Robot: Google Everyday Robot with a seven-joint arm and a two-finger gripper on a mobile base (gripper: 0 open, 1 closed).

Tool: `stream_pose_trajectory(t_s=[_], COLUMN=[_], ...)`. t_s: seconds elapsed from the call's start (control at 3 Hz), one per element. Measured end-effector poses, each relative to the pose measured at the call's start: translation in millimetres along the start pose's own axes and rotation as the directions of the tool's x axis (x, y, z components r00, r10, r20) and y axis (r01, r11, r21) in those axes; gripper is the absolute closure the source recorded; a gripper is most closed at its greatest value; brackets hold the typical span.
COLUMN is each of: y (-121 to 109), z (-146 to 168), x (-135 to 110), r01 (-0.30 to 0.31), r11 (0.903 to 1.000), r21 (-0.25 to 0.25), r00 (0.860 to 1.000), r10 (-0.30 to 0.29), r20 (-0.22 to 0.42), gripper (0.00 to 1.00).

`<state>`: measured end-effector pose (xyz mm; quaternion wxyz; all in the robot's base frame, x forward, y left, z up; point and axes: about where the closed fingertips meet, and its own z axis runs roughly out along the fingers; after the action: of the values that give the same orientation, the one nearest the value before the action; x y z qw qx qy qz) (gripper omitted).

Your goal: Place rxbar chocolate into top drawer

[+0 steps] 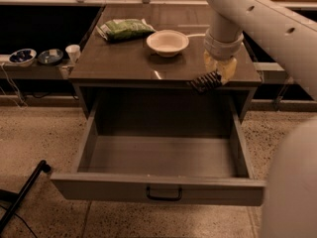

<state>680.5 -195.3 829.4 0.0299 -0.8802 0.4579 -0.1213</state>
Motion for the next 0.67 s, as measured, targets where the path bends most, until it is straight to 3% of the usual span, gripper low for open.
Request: stream_pose_trajectory(t_s=[0.33, 0.67], y=[24.1, 28.4], z=[-51.3, -60.2], x=[-20.8, -35.6], r01=[-0.139, -0.188], r11=[0.9769, 0.9571], r21=[0.163, 0.221], r00=[0.99, 0.981], r10=[0.143, 0.195], r20=[-0.015, -0.01], gripper=[1.0, 1.0])
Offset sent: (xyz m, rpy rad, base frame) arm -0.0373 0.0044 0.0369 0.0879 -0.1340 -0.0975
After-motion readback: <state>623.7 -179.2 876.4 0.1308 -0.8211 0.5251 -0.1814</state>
